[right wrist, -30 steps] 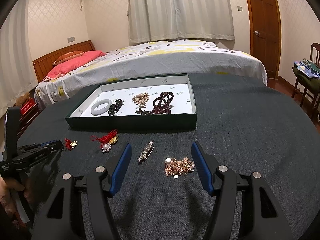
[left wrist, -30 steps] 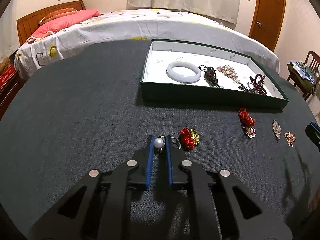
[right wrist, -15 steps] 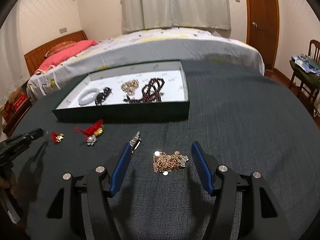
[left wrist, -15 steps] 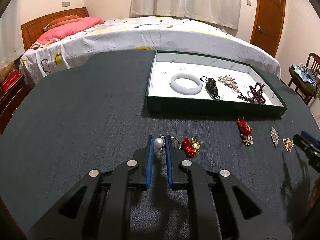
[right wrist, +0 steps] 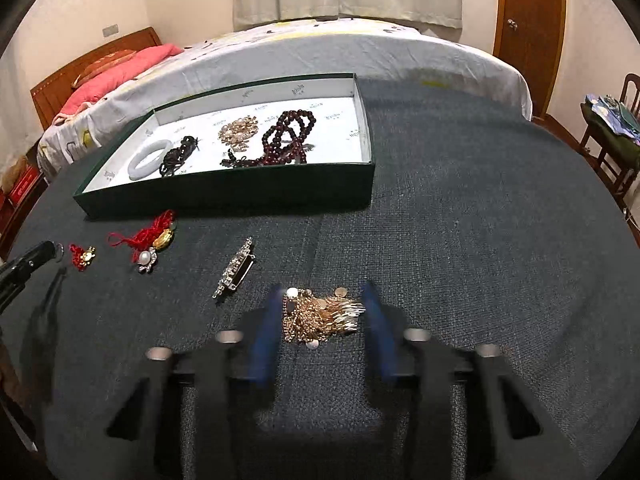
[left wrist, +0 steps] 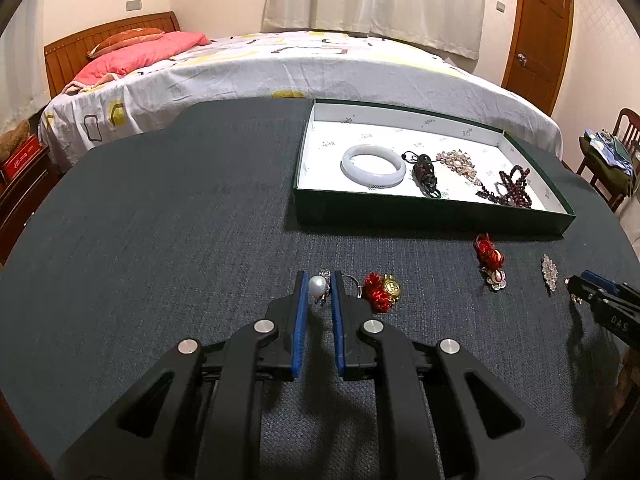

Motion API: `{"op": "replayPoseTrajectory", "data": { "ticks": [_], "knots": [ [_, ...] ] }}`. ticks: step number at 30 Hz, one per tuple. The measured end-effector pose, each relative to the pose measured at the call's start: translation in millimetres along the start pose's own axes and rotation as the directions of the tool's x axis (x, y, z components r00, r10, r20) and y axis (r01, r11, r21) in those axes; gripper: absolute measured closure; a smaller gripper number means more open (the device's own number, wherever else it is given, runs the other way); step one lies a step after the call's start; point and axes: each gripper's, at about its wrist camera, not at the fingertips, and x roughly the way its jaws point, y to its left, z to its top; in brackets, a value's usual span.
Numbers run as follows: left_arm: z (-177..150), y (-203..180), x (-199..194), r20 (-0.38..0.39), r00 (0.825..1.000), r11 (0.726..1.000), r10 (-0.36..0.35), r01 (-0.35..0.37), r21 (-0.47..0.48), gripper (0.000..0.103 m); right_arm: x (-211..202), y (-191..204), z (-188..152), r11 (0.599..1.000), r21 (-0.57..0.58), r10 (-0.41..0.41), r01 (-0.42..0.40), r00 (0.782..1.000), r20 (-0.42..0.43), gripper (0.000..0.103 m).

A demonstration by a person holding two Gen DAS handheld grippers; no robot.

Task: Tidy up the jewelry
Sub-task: 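Close the right tool on the gold chain cluster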

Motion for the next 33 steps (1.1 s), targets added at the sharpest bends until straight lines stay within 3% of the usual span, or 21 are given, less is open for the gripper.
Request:
{"op": "replayPoseTrajectory", "data": {
  "ticks": [6,22,33],
  "knots": [
    [0.0,-0.1,-0.9,0.006,1.000,1.000,0.002,-0.002,-0.001,0.091,-7.1,-2.2,-3.7,1.000,-0.007,0.031,-0.030,0.999,0.021,0.085],
    [4.7,-1.9,-12.9,0.038,0.999,1.000,0.003,-0.003,-0.016,0.091,-31.3,3.3,1.2,0.998,-0.029,0.061,-0.058,0.988,0.142,0.085],
    [27.2,-14.6,-30.8,0.101,0.994,0.999,-0.032,0.033,-0.009,0.091,-65.0,14.1,29.5,0.994,-0.052,0.108,-0.098,0.962,0.252,0.085]
  ]
}}
